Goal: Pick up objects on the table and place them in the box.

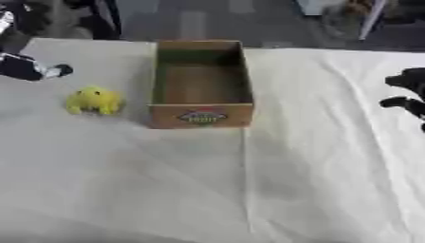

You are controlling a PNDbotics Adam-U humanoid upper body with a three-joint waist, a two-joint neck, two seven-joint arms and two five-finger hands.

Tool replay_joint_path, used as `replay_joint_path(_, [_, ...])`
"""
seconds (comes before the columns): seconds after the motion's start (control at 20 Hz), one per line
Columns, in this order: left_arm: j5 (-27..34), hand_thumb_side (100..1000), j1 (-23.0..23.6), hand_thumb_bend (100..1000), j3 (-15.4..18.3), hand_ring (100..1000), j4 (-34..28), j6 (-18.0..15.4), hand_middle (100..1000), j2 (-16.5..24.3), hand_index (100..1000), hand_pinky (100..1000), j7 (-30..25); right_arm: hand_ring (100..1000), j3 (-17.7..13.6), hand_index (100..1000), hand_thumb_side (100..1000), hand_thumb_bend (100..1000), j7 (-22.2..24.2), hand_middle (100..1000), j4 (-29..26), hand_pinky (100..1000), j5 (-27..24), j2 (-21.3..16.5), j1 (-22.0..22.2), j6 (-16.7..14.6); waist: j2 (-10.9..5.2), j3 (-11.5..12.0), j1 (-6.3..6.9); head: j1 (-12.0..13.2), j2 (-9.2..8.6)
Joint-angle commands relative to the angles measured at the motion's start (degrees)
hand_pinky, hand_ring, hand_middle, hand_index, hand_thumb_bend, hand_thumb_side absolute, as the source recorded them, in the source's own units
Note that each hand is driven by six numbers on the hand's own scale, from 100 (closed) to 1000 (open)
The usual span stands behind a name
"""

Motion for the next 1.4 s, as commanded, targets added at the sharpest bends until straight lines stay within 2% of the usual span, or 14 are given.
replay_joint_path(0.05, [-3.42,170,-2.86,716,-0.98,733,2.83,-1.00,707,1.99,900,740,-1.33,807,-0.09,724,611,100,0.28,647,-0.64,622,0.06,-1.18,-0.41,0.00,-0.92,-0.20,0.18,0.29,0.34])
replay_joint_path(0.65, [-16.23,243,-9.57,767,-3.51,735,14.43,-3.51,712,-2.42,892,744,-4.37,806,0.37,724,615,100,0.84,647,-0.58,622,0.08,-1.10,-0.44,0.15,-0.94,-1.35,0.20,0.84,0.65])
replay_joint_path(1.05, [-25.06,277,-9.83,795,-3.23,749,17.22,-5.27,739,-4.68,891,753,-6.65,805,0.57,724,622,100,1.10,647,-0.41,622,0.32,-0.94,-0.56,0.22,-0.54,-2.04,0.36,1.05,0.70])
replay_joint_path(1.4, [-31.64,297,-8.93,806,-2.45,757,19.57,-6.15,770,-6.12,889,761,-5.30,803,0.62,724,626,100,1.19,647,-0.28,622,0.50,-0.74,-0.62,0.23,-0.22,-2.47,0.46,1.00,0.73])
